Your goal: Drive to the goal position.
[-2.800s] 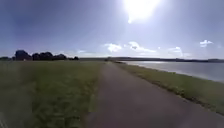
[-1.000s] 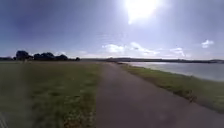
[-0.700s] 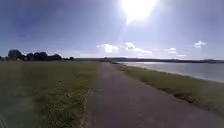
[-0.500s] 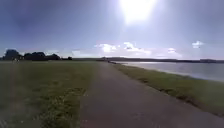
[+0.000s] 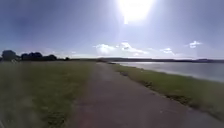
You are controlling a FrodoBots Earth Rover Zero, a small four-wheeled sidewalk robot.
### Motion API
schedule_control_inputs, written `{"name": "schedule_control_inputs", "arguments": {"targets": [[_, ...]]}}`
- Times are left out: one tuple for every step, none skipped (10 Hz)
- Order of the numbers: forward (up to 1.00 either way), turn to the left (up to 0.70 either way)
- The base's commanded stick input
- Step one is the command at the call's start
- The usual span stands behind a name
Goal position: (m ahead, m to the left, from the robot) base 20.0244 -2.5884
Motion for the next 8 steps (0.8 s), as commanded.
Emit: {"name": "schedule_control_inputs", "arguments": {"targets": [[0.7, 0.05], [0.7, 0.05], [0.7, 0.05], [0.7, 0.05], [0.7, 0.05], [0.7, 0.05], [0.7, 0.05], [0.7, 0.05]]}}
